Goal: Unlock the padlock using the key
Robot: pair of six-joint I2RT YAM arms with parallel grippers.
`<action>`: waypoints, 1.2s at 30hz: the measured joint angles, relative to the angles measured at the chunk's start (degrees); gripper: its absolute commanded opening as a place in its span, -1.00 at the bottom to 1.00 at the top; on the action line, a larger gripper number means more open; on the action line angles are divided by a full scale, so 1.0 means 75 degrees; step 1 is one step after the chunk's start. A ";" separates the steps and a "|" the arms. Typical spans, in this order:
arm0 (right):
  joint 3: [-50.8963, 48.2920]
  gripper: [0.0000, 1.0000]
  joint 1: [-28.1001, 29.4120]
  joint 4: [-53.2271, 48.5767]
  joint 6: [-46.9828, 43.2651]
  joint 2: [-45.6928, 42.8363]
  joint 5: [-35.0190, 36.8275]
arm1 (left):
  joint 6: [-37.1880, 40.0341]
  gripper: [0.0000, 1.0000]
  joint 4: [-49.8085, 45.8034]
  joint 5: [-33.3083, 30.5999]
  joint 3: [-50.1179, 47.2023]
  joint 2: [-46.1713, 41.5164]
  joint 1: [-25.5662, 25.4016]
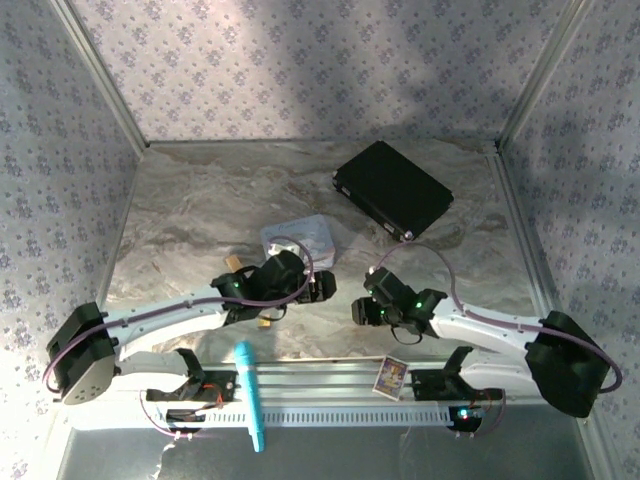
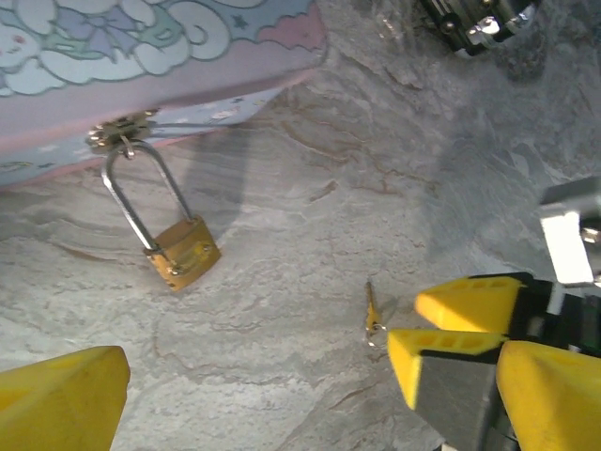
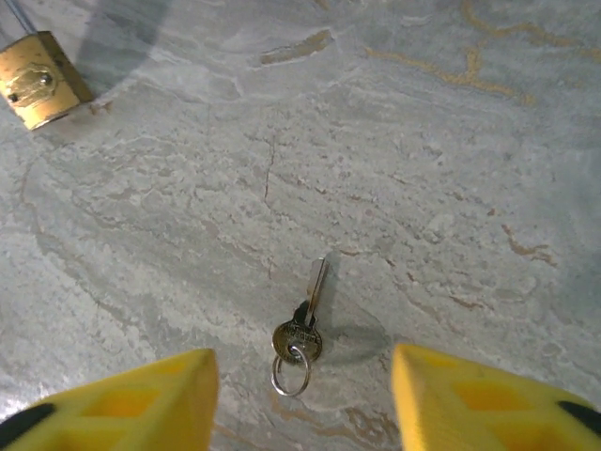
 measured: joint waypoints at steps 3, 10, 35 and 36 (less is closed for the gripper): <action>0.0003 -0.09 0.0166 0.0029 0.0000 0.0233 0.0073 | -0.0090 1.00 0.0067 -0.0169 0.0000 -0.0003 -0.0160; 0.0076 -0.22 0.0463 0.0038 0.0052 0.0586 0.0321 | -0.0140 1.00 -0.0175 -0.0673 0.0000 -0.0085 -0.0178; 0.0647 -1.00 0.0306 -0.0530 -0.0420 0.1221 0.0507 | -0.0137 0.90 0.0082 -0.1148 -0.0277 -0.0335 -0.0178; 0.0548 -1.00 0.0166 -0.0423 -0.0522 0.1122 0.0283 | -0.0146 0.86 0.0163 -0.1151 -0.0318 -0.0335 -0.0178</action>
